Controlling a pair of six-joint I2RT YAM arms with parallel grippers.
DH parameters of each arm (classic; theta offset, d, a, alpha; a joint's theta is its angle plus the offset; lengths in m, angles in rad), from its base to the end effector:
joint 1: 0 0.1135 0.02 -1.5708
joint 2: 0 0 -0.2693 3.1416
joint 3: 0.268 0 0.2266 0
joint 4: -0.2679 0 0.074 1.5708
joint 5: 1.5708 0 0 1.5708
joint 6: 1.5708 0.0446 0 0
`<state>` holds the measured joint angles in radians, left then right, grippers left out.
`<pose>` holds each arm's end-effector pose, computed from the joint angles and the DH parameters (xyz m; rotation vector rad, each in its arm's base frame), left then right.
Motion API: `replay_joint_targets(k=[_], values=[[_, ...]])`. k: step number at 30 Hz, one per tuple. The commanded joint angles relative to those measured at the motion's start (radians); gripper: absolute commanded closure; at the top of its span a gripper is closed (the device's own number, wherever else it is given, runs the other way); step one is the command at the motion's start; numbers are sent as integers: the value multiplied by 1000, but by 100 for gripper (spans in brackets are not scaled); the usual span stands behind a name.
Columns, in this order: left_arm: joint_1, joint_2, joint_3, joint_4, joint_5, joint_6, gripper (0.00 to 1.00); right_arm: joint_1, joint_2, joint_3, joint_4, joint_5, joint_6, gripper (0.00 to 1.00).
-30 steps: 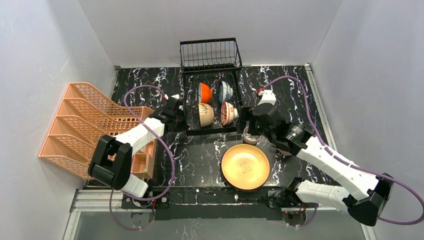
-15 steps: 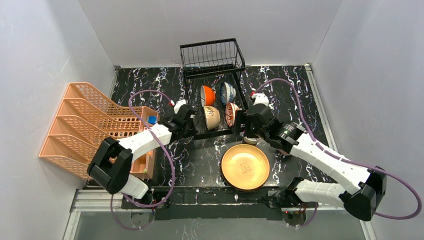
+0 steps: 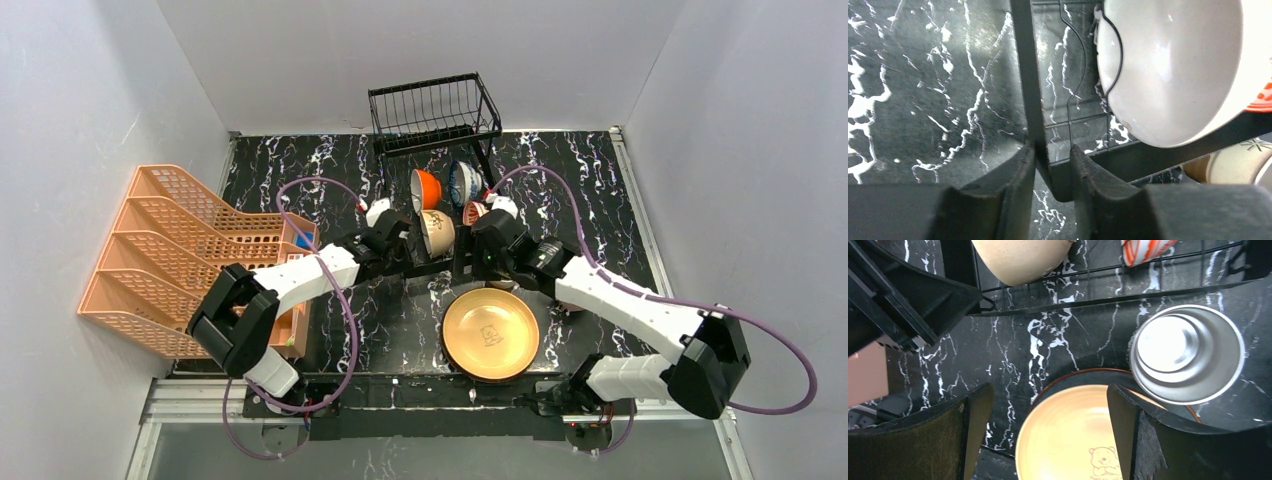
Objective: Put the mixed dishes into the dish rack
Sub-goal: Move the dish rack to the center of the board.
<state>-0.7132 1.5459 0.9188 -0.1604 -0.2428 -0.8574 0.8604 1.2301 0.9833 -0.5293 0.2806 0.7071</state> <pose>0.2401 -0.1935 0.2200 -0.2910 2.3650 -0.4897 0.1659 0.1739 0.2903 -0.0411 2.3547 0.4614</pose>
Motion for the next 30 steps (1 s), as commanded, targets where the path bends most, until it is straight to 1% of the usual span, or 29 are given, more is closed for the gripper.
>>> replay_joint_targets(k=[1,3,4,9,13,15,18,20,22,27,30], values=[[-37,-45,13,2,28,36,64,24,39,-21,98,-23,99,8],[-37,-80,20,-42,-20,59,53,45,65,-19,110,3,143,9],[-36,-98,28,-72,-46,71,50,55,80,-16,113,17,181,9],[-36,-196,70,-216,-195,143,42,78,124,-23,149,47,345,9],[-33,-280,95,-319,-293,195,38,82,136,-52,186,77,498,9],[-31,-318,114,-387,-339,226,38,84,143,-62,209,89,558,10],[-30,-377,133,-445,-385,270,37,89,182,-43,206,109,625,11],[-30,-433,130,-459,-395,301,35,92,221,-13,177,128,680,13],[-30,-477,118,-469,-395,328,33,101,238,-8,184,148,718,14],[-30,-535,96,-515,-385,353,32,124,284,6,191,199,820,17],[-30,-573,60,-511,-381,365,31,132,313,26,202,206,844,17]])
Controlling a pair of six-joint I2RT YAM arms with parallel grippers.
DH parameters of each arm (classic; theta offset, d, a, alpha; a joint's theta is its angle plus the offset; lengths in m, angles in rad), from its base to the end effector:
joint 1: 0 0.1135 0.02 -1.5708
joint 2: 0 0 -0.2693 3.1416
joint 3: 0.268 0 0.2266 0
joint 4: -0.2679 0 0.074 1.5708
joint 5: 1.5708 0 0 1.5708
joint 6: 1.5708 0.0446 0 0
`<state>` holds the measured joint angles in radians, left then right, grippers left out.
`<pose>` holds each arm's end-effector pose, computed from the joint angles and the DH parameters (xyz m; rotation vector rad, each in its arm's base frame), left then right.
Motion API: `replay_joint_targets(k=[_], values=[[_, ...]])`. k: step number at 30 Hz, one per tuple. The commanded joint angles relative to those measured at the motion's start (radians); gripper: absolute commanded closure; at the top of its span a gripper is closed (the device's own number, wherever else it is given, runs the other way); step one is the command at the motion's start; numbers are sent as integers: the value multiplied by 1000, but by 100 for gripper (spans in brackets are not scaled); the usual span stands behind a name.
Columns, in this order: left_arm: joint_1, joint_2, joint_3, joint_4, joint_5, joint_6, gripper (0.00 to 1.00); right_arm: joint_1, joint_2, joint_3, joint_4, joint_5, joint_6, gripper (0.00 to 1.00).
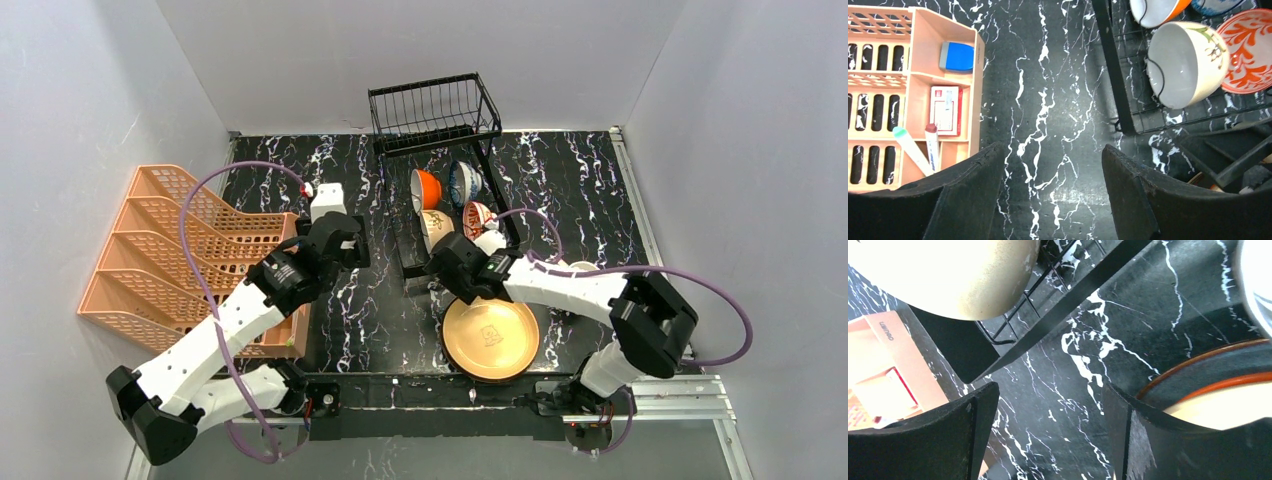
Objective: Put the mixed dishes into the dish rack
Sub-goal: Move the dish rack to the center of the board.
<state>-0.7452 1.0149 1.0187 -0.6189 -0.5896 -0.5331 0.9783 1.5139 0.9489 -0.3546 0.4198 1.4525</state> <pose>0.1542 -0.1085 0.3390 -0.1035 2.0711 -0.1337 0.1775 0.2312 0.2248 0.7520 2.3565 0.5981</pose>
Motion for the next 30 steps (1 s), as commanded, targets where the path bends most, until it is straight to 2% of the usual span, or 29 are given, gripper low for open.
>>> replay_joint_targets(k=[1,6,14,22,30], values=[[2,-55,-58,-44,-30,45,30,18,41,68,27,75,104,17],[3,-97,-122,-10,-17,62,29,26,92,113,22,80,121,17],[2,-91,-144,6,56,65,29,34,144,133,40,104,156,21],[3,-110,-151,12,68,65,29,44,211,188,30,110,159,37],[2,-148,-155,4,51,62,28,48,273,249,8,129,149,45]])
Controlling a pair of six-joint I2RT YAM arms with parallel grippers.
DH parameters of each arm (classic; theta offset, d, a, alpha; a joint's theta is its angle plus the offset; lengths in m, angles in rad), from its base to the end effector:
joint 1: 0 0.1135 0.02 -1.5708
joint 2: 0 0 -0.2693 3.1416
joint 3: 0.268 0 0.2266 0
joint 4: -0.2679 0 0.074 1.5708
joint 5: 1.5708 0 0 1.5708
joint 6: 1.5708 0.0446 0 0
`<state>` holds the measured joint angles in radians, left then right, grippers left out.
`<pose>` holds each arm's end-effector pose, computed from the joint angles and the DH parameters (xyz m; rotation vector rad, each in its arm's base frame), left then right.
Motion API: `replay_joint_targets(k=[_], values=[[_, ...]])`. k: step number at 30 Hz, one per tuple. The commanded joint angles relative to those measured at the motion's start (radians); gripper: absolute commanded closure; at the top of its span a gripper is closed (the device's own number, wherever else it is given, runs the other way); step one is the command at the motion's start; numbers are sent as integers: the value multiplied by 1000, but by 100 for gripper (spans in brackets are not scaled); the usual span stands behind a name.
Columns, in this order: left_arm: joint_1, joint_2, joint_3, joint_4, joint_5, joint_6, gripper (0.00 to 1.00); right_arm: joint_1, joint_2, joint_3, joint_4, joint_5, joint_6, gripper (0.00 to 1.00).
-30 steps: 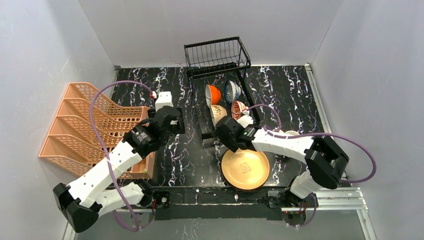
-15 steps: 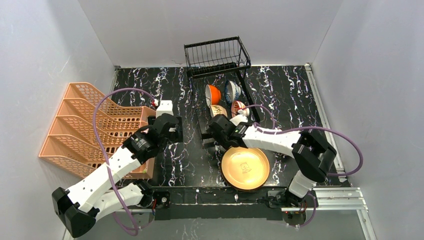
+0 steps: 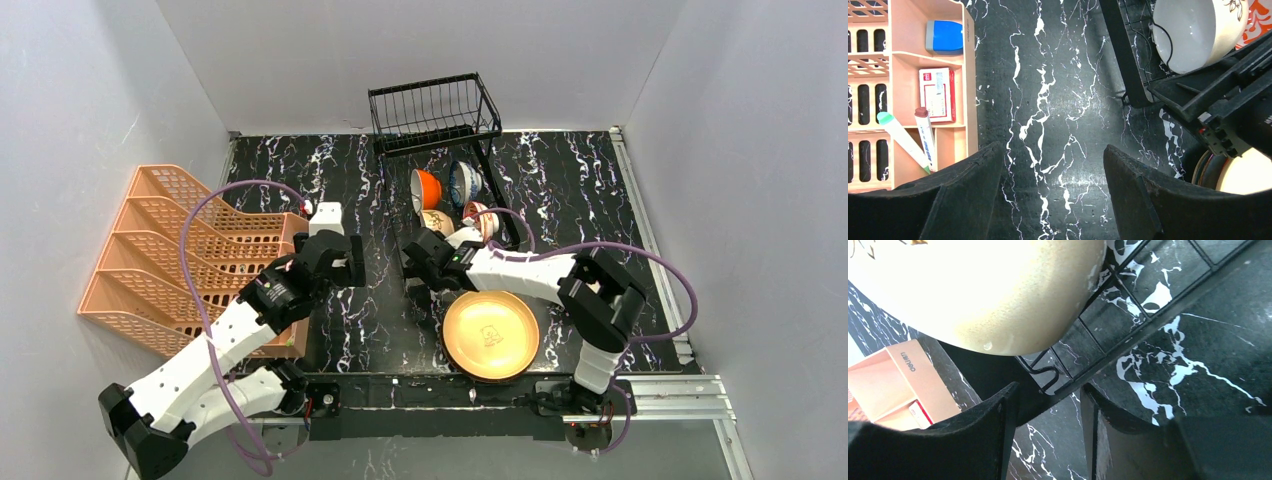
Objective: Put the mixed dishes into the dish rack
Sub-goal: Move the dish rack to the center of the board.
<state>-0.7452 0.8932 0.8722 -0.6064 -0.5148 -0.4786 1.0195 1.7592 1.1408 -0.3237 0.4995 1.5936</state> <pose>0.1341 -0.0939 0.3125 -0.0004 2.1112 -0.1623 0.2014 0.2868 0.2087 0.8849 2.2826 0.6033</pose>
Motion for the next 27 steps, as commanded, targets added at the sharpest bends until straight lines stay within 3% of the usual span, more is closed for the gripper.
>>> replay_joint_targets(k=[1,3,10,19,27], values=[[3,-30,-10,-10,-27,7,28,7,38,63,-28,51,9,46],[1,-38,-11,-14,-30,6,28,6,55,73,-32,53,9,49],[-1,-50,-12,-22,-55,2,28,8,66,68,48,-1,-79,99],[0,-47,-9,-32,-112,-13,27,8,49,60,101,-66,-339,99],[1,-7,7,-35,-155,-14,26,-26,-44,12,34,3,-456,99]])
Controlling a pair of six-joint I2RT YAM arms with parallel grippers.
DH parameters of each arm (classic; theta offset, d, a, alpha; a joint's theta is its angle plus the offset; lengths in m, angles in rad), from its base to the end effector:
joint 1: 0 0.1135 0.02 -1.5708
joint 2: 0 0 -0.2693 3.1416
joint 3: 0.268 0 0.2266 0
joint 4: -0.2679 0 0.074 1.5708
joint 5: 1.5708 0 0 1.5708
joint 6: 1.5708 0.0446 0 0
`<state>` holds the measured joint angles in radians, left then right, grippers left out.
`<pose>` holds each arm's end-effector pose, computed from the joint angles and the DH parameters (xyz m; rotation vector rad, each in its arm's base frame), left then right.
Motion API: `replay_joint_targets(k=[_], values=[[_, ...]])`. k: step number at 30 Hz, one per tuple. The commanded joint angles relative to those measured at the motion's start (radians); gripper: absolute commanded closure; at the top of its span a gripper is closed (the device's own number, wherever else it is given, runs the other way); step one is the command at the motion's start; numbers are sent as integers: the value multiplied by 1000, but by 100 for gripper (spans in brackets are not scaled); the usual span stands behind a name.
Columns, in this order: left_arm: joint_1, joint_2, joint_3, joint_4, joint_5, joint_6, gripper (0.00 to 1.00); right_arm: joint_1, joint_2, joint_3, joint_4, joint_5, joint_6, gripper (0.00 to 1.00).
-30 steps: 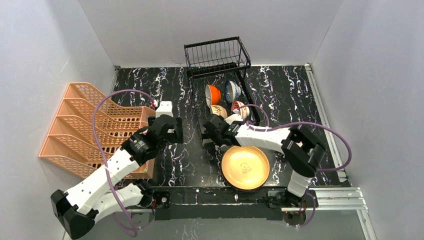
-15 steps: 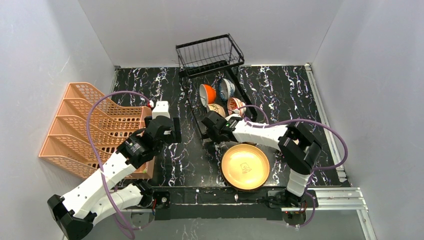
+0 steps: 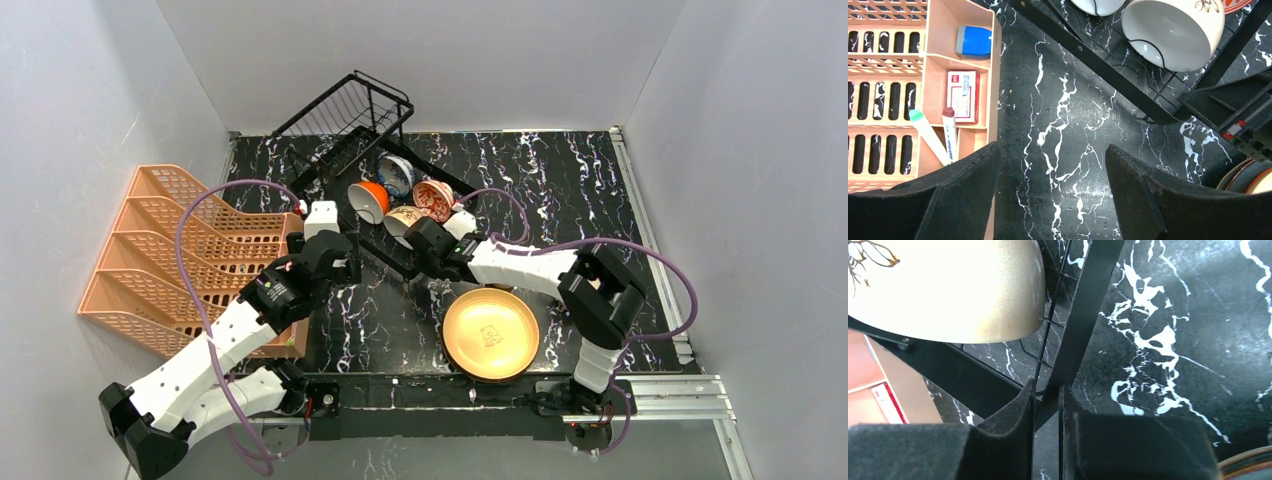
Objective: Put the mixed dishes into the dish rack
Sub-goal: Move the dish rack to the center of the board.
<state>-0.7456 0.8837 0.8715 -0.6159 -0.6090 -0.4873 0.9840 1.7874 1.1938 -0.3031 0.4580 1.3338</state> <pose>0.1333 -0.0884 0.3141 -0.0616 2.0736 -0.0784 0.2178 0.2920 0.2150 0.6131 2.3384 0.5490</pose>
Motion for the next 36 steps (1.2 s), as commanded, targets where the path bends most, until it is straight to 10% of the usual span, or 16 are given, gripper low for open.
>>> replay_joint_targets(k=[1,36], values=[[1,3,7,-24,-62,-7,26,-5,-86,-50,5,48,-207,99],[6,26,4,-26,-122,-28,25,-600,-68,-39,53,-229,-655,99]])
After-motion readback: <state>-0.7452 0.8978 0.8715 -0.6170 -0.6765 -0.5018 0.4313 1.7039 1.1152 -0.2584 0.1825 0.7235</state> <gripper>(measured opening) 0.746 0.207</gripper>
